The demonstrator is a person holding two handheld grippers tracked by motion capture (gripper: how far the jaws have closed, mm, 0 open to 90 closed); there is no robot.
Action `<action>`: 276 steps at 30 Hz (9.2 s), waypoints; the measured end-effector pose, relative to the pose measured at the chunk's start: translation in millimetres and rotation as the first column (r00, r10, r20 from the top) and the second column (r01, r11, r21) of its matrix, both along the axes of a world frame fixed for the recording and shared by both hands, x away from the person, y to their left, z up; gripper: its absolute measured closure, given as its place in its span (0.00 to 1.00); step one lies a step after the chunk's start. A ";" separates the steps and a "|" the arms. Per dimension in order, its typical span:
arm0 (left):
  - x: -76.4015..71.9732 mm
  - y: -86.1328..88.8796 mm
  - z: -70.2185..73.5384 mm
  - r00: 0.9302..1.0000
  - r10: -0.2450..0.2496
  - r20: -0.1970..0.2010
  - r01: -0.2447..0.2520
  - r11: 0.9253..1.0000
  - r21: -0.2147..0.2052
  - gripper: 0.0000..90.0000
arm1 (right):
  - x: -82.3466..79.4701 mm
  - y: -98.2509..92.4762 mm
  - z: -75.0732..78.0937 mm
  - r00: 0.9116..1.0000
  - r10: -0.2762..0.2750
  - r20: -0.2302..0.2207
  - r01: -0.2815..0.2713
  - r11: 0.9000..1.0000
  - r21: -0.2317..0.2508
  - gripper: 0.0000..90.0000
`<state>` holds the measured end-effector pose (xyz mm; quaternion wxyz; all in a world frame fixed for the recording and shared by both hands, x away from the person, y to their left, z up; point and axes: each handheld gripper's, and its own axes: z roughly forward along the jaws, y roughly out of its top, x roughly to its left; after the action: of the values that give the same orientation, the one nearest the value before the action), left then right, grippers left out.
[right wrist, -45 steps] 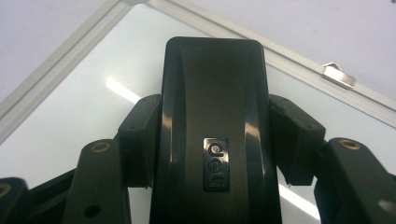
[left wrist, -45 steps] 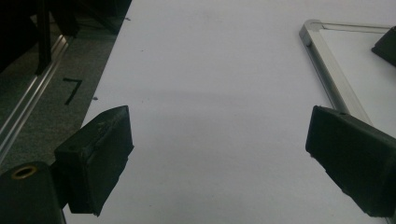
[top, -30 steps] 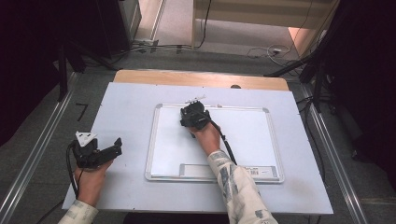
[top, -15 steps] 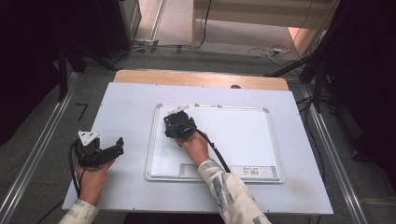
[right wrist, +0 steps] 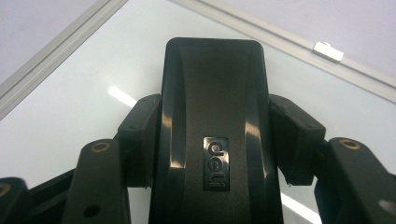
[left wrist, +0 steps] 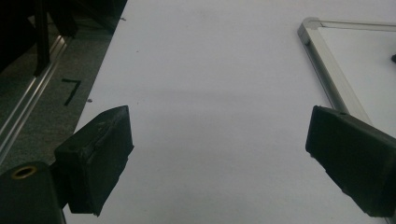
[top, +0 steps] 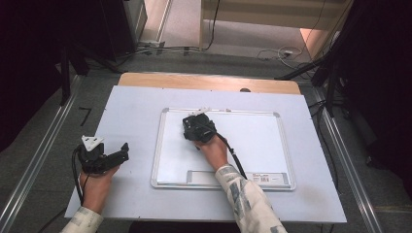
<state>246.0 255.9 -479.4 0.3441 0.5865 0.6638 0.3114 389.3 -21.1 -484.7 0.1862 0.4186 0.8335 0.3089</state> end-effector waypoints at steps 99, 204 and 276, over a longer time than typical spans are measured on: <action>-7.3 7.1 -0.3 1.000 0.016 -0.002 -0.016 1.000 -0.007 0.09 | 10.1 11.9 -0.3 0.999 0.039 0.007 -0.039 0.999 -0.002 0.43; 0.5 -2.8 -3.6 1.000 0.007 -0.021 -0.006 1.000 0.015 0.09 | 28.6 -216.4 19.6 0.896 -0.442 0.046 0.442 0.897 0.018 0.42; 0.2 -4.0 -3.0 1.000 0.007 -0.021 -0.007 1.000 0.019 0.09 | -25.8 -259.8 40.0 0.959 -0.280 0.046 0.266 0.943 0.200 0.19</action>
<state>246.2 251.9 -482.4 0.3307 0.5906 0.6664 0.3128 363.5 -280.9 -444.8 0.2167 0.5344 0.7261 0.3744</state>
